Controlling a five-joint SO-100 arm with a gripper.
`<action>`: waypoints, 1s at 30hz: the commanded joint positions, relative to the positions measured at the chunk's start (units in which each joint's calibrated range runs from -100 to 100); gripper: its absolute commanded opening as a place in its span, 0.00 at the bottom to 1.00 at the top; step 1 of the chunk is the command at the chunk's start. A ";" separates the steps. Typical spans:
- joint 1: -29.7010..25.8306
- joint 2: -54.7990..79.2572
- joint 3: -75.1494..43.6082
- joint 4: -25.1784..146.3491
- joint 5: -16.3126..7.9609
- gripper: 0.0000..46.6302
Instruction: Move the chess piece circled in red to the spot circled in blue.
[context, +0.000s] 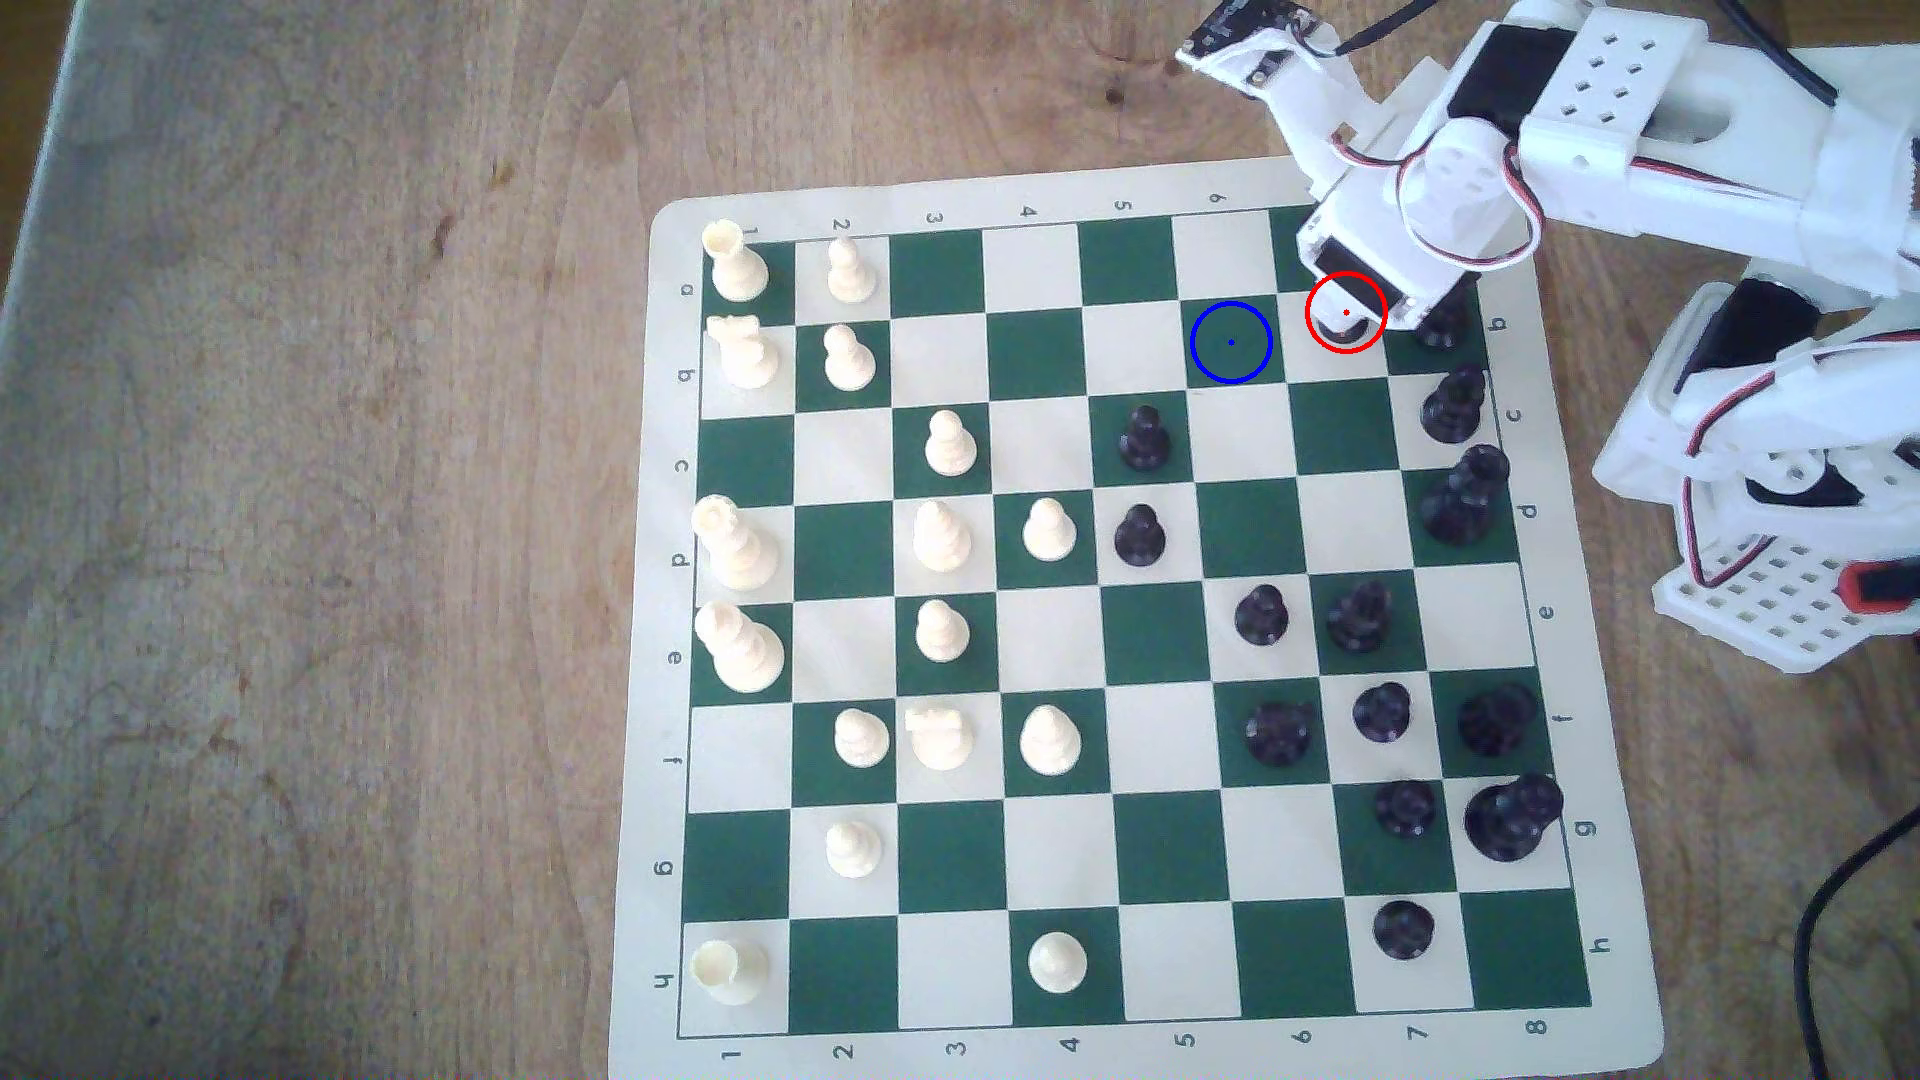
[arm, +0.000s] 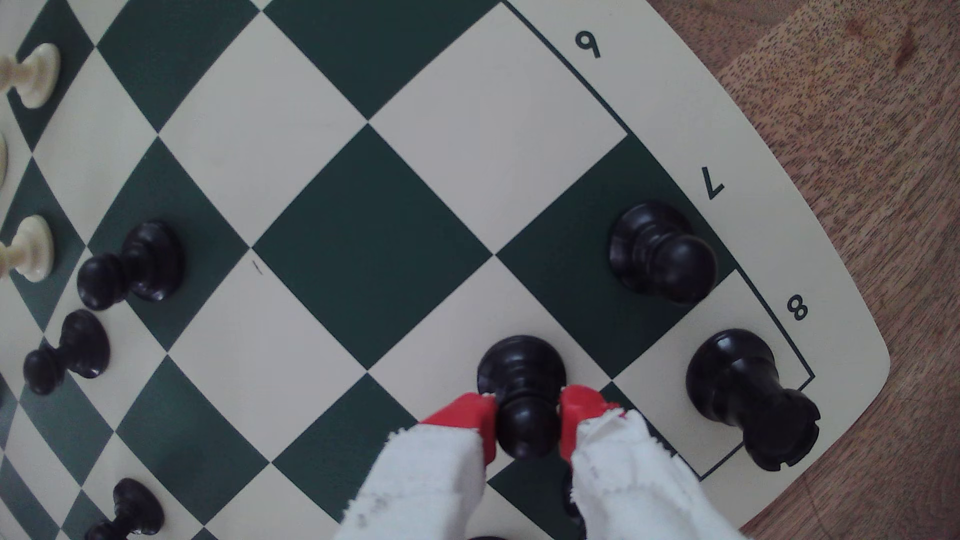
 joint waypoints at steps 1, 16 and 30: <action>-0.72 -0.30 -0.40 -0.33 0.44 0.05; -4.16 -4.20 -11.18 7.37 0.59 0.05; -7.53 3.69 -12.82 -2.71 0.73 0.05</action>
